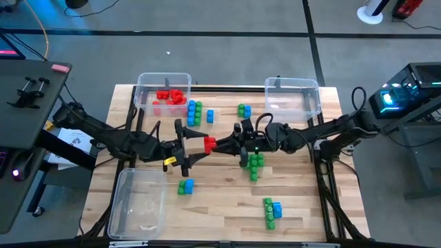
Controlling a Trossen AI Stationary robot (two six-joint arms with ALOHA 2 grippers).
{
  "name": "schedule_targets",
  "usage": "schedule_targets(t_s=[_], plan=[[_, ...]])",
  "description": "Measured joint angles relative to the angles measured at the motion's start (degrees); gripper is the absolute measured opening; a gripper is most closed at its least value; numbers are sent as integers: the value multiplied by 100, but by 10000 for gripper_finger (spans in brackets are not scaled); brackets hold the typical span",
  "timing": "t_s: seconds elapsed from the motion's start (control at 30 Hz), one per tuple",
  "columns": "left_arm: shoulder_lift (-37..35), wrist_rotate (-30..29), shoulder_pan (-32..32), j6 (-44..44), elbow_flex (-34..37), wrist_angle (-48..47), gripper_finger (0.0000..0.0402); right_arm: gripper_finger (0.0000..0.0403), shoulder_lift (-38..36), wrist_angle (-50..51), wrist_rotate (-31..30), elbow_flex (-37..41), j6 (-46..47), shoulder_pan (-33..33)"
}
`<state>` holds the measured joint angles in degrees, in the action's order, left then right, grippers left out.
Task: Sort blocks
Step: Put the red game piece into the top left transparent bin
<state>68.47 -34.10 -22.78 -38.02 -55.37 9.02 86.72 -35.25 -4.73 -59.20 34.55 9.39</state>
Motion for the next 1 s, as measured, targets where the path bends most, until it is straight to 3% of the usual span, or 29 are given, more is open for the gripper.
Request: schedule_targets(t_s=[0.4,0.53,0.73,0.87,1.0], plan=[[190,207,140,32,0,5,273,0,52,-221,135,0,1,4],[276,183,140,-112,4,169,228,0,52,-207,161,0,-1,4],[291,137,140,-114,2,342,111,0,50,-179,177,0,17,4],[291,123,135,-52,4,438,108,0,47,-238,171,-2,15,4],[274,-251,126,-67,-12,404,108,6,53,-513,-42,-2,11,1]])
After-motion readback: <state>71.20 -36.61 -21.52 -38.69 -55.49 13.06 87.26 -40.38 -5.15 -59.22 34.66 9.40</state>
